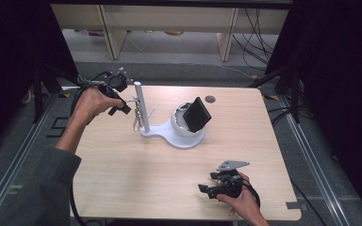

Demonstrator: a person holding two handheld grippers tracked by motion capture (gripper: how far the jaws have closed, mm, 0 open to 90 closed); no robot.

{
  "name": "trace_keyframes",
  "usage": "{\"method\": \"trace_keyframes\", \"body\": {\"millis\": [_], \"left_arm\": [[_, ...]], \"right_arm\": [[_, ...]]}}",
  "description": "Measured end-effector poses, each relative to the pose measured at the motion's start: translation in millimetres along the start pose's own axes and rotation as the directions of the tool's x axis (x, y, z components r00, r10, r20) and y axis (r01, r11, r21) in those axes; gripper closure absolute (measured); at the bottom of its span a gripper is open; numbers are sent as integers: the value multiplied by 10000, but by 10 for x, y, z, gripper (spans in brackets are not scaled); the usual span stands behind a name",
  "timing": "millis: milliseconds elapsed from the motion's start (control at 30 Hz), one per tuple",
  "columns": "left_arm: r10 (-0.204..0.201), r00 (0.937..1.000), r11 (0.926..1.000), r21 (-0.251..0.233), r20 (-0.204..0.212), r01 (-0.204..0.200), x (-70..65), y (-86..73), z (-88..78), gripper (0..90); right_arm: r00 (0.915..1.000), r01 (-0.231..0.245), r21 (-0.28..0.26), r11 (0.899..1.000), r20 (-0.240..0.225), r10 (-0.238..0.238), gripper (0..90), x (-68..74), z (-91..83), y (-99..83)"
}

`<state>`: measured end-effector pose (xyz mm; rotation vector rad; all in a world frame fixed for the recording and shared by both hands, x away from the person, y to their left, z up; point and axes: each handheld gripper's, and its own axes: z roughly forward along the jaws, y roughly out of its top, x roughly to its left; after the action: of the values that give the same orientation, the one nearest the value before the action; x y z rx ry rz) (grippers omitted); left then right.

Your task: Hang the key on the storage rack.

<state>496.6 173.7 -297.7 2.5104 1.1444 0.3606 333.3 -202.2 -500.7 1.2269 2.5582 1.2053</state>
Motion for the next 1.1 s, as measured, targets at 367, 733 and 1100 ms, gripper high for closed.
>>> {"method": "trace_keyframes", "body": {"millis": [367, 733, 1100], "left_arm": [[219, 9994, 9994, 264, 254, -225, -57, -121, -29, 600], [583, 9968, 9974, 396, 553, -605, -168, -282, -1, 557], [745, 9904, 9962, 367, 1163, -793, -358, -592, 49, 429]], "right_arm": [[10000, -38, -27, 10000, -43, 38, 283, -11, 4, 9], [10000, 18, 59, 10000, 43, -18, 283, -1, 17, 6], [10000, -75, 119, 9999, 61, 74, 283, 4, 35, 14]]}}
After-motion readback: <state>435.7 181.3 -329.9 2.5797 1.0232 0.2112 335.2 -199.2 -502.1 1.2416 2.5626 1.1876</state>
